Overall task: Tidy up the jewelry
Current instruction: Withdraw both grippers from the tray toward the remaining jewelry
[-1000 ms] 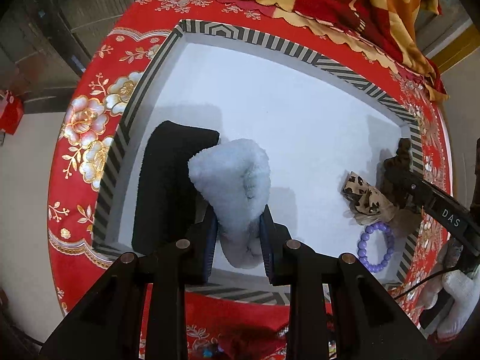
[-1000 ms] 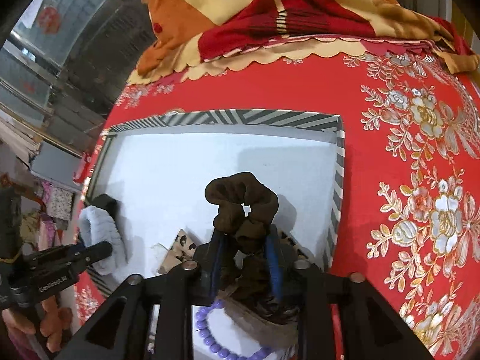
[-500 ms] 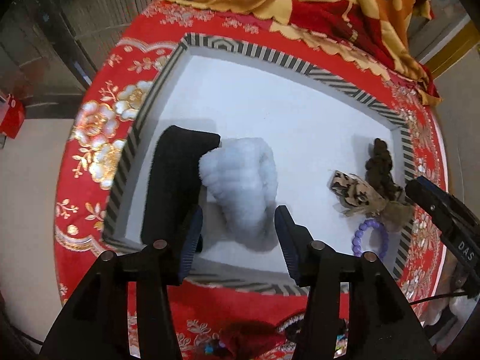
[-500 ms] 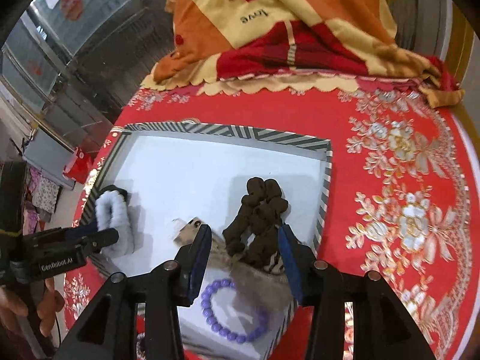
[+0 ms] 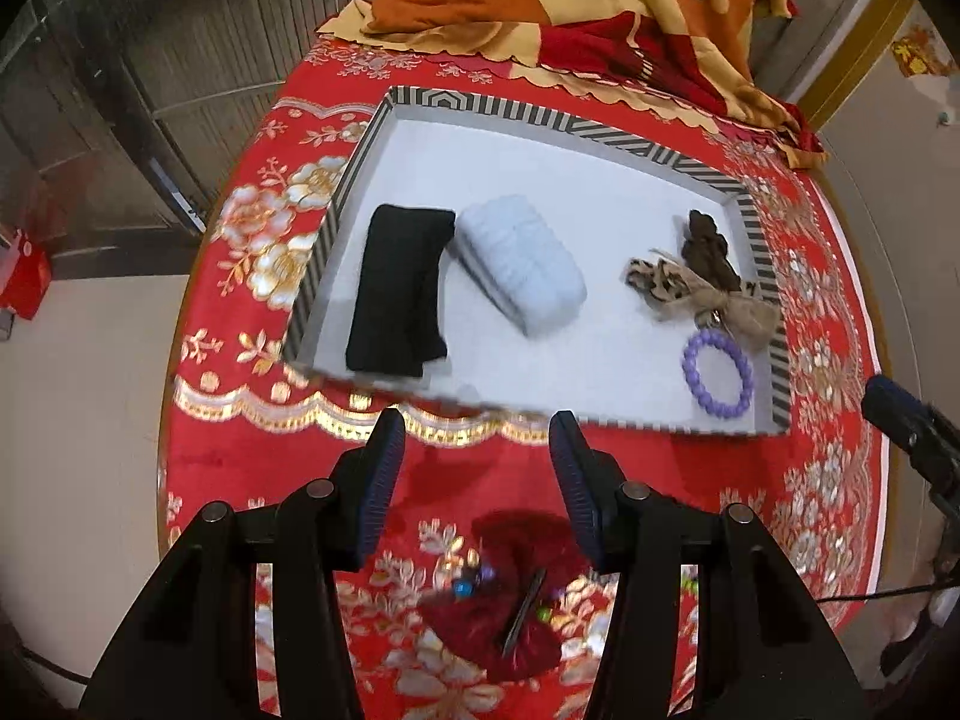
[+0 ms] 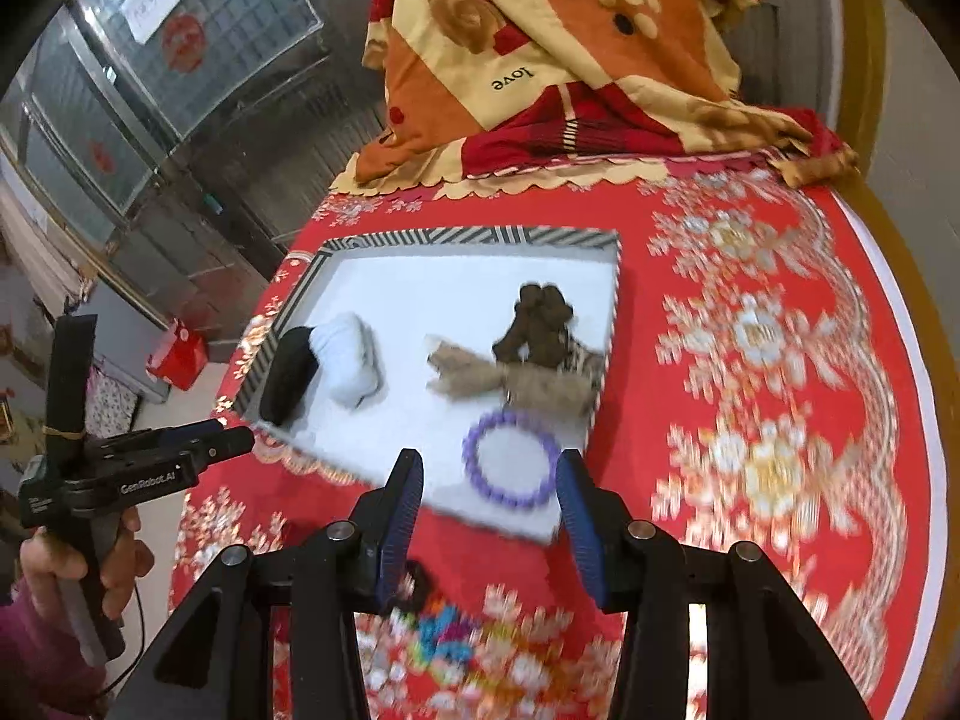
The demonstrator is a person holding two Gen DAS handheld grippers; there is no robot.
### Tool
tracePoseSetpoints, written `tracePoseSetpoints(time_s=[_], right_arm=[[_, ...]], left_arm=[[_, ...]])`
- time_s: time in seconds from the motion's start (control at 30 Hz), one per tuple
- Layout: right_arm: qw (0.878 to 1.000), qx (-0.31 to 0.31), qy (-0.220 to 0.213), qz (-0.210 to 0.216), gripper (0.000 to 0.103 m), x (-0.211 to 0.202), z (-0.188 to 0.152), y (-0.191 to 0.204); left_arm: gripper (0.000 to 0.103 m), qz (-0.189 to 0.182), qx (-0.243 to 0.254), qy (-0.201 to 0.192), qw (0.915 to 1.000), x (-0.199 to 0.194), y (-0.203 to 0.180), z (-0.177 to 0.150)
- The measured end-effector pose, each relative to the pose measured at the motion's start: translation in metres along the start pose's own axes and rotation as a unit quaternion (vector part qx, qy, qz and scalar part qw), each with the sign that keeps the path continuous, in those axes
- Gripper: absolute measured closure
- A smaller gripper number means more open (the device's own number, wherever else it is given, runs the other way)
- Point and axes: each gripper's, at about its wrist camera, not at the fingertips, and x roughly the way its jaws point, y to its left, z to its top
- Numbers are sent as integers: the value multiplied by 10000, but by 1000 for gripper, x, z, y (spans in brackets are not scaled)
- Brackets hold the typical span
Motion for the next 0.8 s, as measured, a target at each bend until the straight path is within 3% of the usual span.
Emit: tracePoseSetpoints(time_s=[0.13,0.33,0.4,0.43,0.47,0.8], right_arm=[[9998,123,143,28,59,-6,-21,1],[9999,96,21,49,59,-25,-44,7],[9999,152,14,47,50,-28,-52,6],[9999,168,25,1,33,-28,-55,5],[9998,169,31,-78,28,-27,-59,5],[9987,-9,240,-452,28,-13,-79,22]], left_arm=[[53,-174,-118,-82,9997,-5,9,4],[54,-405,-360,-61,9985,-9,20,17],[53,-382,-359,-96,9986,-13,21,14],[53,-347,-345,-90,9988,-13,21,12],[53,-301,-321,-74,9990,-14,21,8],[53,-45,-305,-16,9995,-19,23,-35]])
